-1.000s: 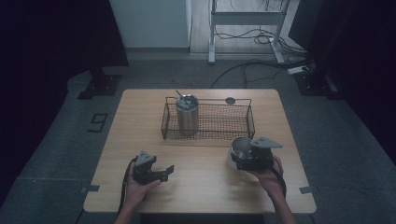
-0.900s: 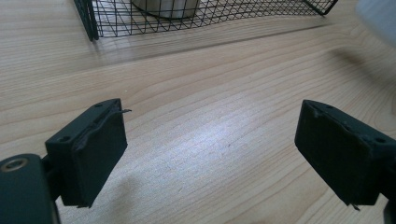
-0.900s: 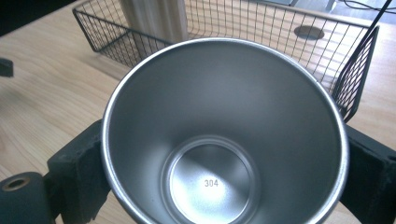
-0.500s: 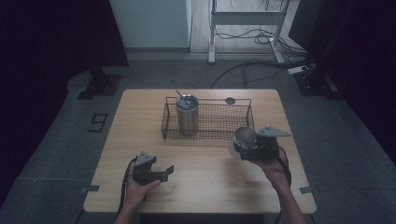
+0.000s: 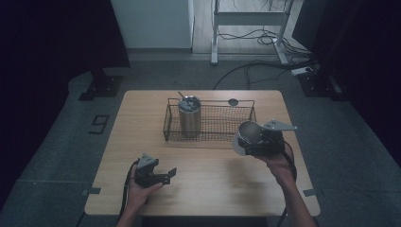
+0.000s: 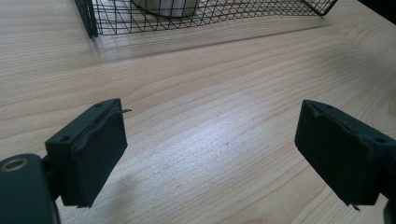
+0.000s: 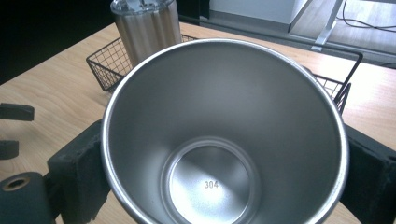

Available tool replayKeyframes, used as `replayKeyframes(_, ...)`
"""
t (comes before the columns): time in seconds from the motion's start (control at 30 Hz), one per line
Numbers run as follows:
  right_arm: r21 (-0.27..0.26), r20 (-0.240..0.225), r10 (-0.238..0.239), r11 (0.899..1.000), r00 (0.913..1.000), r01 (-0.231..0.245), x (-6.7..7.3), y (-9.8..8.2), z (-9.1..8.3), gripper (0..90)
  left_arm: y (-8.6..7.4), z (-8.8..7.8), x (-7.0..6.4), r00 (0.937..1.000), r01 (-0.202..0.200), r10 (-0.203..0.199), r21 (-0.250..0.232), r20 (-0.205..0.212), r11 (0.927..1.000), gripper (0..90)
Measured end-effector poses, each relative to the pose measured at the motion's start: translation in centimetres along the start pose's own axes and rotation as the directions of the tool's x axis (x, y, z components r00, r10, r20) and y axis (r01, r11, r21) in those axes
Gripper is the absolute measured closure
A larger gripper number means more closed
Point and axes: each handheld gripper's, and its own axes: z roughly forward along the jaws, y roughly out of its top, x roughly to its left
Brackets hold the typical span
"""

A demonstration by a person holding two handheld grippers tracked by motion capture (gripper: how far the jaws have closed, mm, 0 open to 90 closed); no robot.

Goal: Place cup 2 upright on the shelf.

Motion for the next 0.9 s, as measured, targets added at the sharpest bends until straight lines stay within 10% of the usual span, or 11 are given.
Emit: replayKeyframes(0.9, -0.014, -0.001, -0.02, 1.0, 0.9998, 0.02, -0.6, 2.7, 0.7, 6.6, 0.0, -0.2, 0.3, 1.0, 0.008, -0.008, -0.005, -0.002, 1.0, 9.1)
